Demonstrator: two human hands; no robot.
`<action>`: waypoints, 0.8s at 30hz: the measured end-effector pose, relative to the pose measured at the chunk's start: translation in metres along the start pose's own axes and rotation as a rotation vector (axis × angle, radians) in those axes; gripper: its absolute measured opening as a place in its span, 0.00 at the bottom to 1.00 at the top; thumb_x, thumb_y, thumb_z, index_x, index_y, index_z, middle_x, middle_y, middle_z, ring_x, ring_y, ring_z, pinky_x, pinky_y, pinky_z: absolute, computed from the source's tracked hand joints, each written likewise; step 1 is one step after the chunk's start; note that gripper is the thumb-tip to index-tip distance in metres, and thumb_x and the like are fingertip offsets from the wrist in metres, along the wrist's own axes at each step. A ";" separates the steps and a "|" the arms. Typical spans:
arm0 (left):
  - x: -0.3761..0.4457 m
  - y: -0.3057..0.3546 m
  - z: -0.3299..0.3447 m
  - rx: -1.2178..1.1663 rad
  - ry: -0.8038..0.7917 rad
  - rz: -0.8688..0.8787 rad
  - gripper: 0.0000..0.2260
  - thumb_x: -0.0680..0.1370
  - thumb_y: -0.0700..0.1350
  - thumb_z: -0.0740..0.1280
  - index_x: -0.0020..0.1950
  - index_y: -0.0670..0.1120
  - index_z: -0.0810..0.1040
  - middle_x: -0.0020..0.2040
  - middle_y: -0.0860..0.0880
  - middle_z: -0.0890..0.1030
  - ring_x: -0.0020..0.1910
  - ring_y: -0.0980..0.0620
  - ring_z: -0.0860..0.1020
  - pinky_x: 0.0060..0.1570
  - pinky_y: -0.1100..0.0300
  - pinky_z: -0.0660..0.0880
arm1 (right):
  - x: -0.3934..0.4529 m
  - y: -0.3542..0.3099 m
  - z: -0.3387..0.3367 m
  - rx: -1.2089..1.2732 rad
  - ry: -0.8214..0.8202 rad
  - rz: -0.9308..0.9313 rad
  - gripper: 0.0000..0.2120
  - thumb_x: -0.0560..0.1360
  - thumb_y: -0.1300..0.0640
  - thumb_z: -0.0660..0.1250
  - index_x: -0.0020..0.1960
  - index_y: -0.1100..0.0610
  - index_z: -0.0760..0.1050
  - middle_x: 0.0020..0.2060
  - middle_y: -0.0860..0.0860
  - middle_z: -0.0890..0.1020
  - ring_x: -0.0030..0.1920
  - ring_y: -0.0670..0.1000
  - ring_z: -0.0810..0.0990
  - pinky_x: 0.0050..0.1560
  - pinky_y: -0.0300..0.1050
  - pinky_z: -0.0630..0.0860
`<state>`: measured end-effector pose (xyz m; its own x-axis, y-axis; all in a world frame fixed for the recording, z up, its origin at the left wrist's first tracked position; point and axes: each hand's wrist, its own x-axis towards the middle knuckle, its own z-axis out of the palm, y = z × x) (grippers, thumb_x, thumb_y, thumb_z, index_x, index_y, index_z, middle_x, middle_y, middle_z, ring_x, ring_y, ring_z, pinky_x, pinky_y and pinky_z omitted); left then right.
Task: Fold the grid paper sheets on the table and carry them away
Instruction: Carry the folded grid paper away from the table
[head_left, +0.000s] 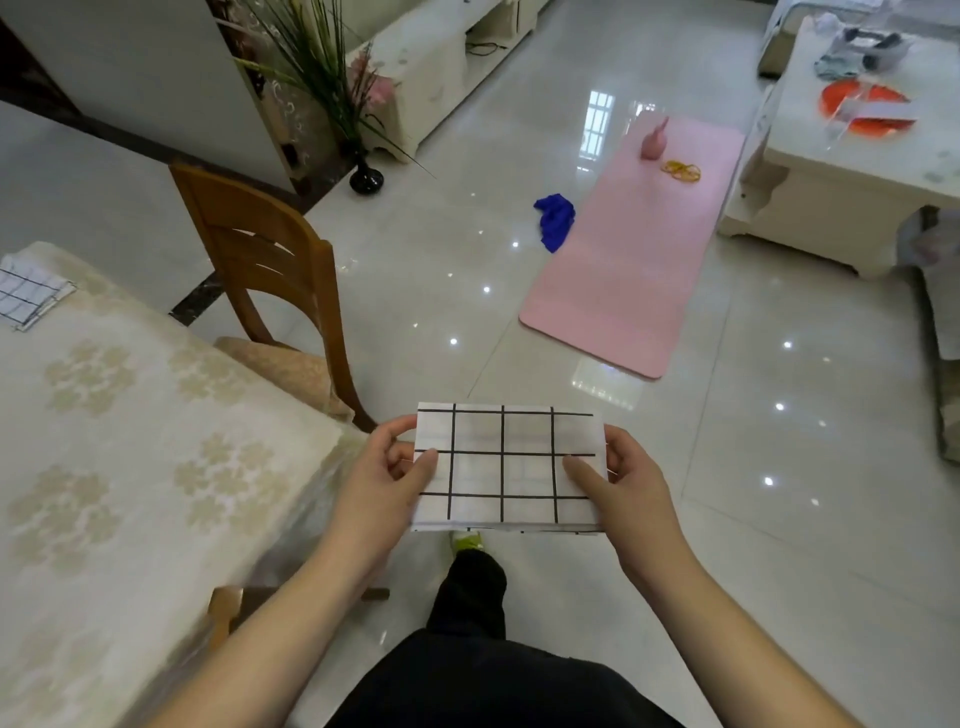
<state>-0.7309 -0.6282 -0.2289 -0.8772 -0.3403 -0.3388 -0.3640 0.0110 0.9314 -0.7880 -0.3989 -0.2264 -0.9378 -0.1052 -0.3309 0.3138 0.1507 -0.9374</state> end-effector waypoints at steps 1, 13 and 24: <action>0.014 0.002 0.000 0.006 0.016 0.000 0.17 0.78 0.41 0.68 0.65 0.53 0.73 0.46 0.45 0.85 0.49 0.46 0.83 0.53 0.48 0.79 | 0.015 -0.004 0.003 -0.011 -0.007 -0.005 0.14 0.75 0.61 0.70 0.59 0.49 0.77 0.50 0.46 0.85 0.49 0.48 0.84 0.51 0.51 0.82; 0.188 0.061 -0.025 -0.015 0.127 -0.014 0.18 0.78 0.45 0.68 0.67 0.57 0.72 0.49 0.43 0.83 0.51 0.46 0.82 0.54 0.51 0.80 | 0.196 -0.090 0.059 -0.058 -0.111 -0.039 0.15 0.76 0.62 0.69 0.61 0.51 0.76 0.49 0.46 0.86 0.50 0.49 0.85 0.51 0.46 0.79; 0.314 0.110 -0.038 -0.036 0.243 -0.053 0.18 0.78 0.44 0.68 0.66 0.58 0.72 0.50 0.42 0.82 0.50 0.42 0.82 0.50 0.41 0.80 | 0.343 -0.139 0.102 -0.043 -0.210 -0.018 0.13 0.76 0.65 0.68 0.57 0.52 0.78 0.45 0.44 0.86 0.45 0.45 0.85 0.40 0.36 0.79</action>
<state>-1.0342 -0.7691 -0.2280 -0.7547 -0.5555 -0.3491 -0.3919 -0.0450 0.9189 -1.1376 -0.5562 -0.2207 -0.8903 -0.3100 -0.3337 0.2865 0.1882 -0.9394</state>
